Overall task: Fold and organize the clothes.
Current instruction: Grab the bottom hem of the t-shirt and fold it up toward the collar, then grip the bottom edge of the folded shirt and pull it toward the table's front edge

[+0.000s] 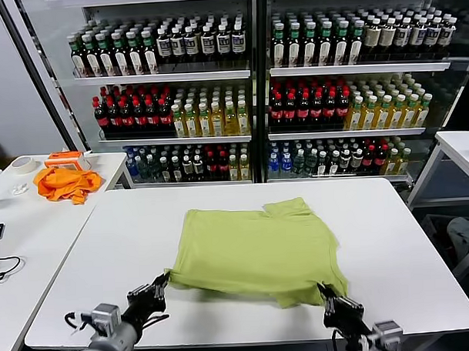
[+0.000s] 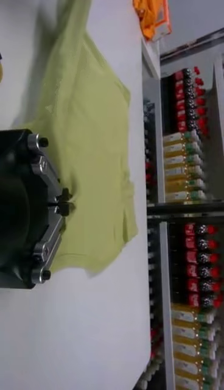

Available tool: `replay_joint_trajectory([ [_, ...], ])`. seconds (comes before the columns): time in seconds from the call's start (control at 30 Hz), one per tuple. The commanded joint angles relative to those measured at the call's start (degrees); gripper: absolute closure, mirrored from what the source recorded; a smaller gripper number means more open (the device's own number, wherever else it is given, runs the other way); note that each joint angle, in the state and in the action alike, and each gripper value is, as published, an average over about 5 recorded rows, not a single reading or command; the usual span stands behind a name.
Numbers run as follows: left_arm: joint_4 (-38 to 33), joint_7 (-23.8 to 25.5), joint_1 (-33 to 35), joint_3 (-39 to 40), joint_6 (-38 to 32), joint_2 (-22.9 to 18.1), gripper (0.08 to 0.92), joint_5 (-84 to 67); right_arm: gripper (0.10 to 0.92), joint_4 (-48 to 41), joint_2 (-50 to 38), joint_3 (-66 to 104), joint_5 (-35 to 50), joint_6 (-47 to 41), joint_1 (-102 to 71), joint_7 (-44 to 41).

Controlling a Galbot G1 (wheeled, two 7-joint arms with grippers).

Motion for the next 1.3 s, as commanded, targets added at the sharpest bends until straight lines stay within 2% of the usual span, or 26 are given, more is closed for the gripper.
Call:
replay_joint_trajectory([
  [0.03,11.60,1.77,-13.38,6.19,-0.73,-0.02,0.916,-1.04,0.920,-7.13,1.03,-0.96,2.70,-2.50,8.55,0.68],
  [0.47,24.04,5.28,-19.90,10.51,-3.73,-2.40,0.915,3.15,0.917,-9.79,2.42,-1.88,1.77,-3.27,8.69,-0.06],
  [0.57,26.20,4.85,-20.52,10.69,-4.10,-3.31,0.902,4.00,0.871,-10.01,2.68,-1.68,1.61,-3.35,8.53,-0.36],
  [0.77,25.97,4.44,-20.06,9.18,-4.07,-3.24,0.755,3.37,0.699,-8.96,1.99,1.20,1.73,-3.17,7.62,-0.96],
  [0.93,20.03,4.09,-16.85,7.03,-3.99,-1.56,0.608,1.91,0.569,-5.73,0.65,4.19,0.85,-3.00,3.76,-2.07],
  [1.13,10.23,1.18,-10.28,5.08,1.47,0.37,0.435,-0.51,0.396,-4.15,-0.16,7.39,-1.53,-0.20,-3.76,-3.53],
  [1.3,8.04,0.47,-7.75,5.39,5.68,0.60,0.288,-0.15,0.256,-6.16,0.56,7.13,-1.46,2.32,-4.83,-3.40],
])
